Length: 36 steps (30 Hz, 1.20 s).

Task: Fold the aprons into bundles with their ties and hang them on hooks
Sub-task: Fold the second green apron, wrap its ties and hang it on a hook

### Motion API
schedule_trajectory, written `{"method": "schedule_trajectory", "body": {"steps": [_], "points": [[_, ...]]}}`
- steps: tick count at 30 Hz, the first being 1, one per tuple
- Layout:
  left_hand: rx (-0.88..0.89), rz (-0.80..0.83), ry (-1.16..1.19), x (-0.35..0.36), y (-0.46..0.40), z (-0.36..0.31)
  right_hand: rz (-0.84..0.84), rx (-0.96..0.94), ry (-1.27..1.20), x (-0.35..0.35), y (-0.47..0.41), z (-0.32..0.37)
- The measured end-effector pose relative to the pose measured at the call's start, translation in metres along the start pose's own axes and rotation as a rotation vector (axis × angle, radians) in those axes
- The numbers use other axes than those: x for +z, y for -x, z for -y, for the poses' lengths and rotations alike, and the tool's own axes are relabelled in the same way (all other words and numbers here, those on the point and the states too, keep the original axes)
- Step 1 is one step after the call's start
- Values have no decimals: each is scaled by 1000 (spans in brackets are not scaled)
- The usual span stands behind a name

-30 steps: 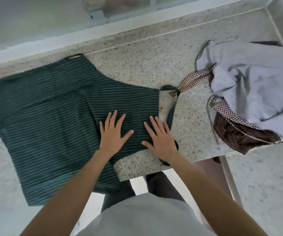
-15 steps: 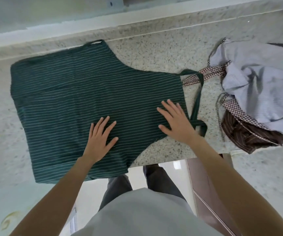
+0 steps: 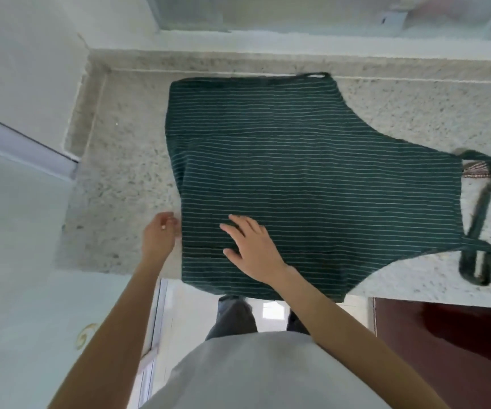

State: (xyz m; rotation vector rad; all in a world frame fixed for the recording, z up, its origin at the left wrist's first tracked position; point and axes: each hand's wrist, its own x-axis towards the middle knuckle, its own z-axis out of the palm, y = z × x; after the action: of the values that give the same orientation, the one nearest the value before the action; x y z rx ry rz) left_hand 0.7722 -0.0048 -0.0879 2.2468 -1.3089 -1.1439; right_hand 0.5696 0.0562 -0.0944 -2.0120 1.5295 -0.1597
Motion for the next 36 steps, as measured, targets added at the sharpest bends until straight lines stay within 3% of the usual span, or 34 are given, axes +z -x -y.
{"method": "schedule_trajectory", "body": {"steps": [3, 8, 12, 20, 23, 26, 28, 30, 36], "points": [[-102, 182, 250, -2, -4, -14, 63, 125, 161, 18, -9, 7], [-15, 399, 146, -3, -14, -8, 107, 141, 312, 34, -12, 17], [200, 199, -186, 8, -13, -10, 148, 169, 318, 31, -13, 19], [374, -133, -426, 24, -56, -2, 151, 199, 305, 30, -11, 19], [456, -69, -144, 21, -74, -8, 154, 202, 294, 29, -12, 18], [320, 94, 289, 14, -82, -22, 157, 216, 271, 30, -12, 18], [362, 34, 166, 12, -90, -27, 150, 215, 269, 30, -12, 20], [478, -70, -114, 10, -103, -28, 152, 212, 261, 28, -12, 20], [682, 44, -744, -1, -133, -32, 128, 246, 286, 28, -12, 18]]}}
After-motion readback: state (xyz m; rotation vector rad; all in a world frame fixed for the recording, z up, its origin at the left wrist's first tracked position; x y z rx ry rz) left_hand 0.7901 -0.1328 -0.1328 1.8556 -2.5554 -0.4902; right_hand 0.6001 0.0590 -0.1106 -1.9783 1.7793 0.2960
